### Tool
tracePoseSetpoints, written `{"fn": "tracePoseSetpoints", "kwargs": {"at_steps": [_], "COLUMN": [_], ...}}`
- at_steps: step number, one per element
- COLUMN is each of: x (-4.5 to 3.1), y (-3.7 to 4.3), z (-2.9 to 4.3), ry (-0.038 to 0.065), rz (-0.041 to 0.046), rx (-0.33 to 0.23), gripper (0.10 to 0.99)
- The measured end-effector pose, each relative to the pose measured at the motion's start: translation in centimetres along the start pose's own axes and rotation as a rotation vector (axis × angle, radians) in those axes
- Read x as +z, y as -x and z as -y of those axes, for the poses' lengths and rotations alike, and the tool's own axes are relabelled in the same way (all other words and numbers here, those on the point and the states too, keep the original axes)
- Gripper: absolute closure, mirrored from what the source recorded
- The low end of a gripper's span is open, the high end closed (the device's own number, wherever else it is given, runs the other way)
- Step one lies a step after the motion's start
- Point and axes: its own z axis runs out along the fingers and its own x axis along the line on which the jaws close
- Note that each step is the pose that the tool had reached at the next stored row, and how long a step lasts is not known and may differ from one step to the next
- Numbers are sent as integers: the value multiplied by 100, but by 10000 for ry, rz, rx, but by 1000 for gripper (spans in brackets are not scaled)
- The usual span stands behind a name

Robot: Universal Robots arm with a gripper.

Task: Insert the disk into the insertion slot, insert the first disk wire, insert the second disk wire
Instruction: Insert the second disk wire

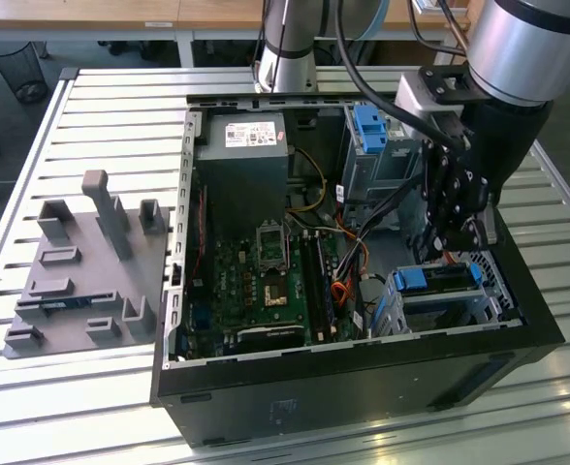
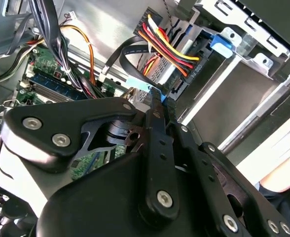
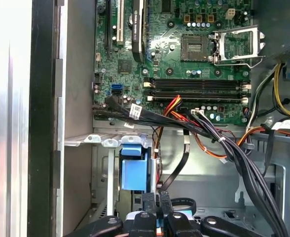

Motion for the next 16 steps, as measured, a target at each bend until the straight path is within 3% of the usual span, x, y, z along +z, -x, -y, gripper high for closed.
{"fn": "tracePoseSetpoints", "kwargs": {"at_steps": [16], "x": [2], "y": [-64], "z": [0], "ry": [0], "rz": [0], "rx": [0], "gripper": [945]}}
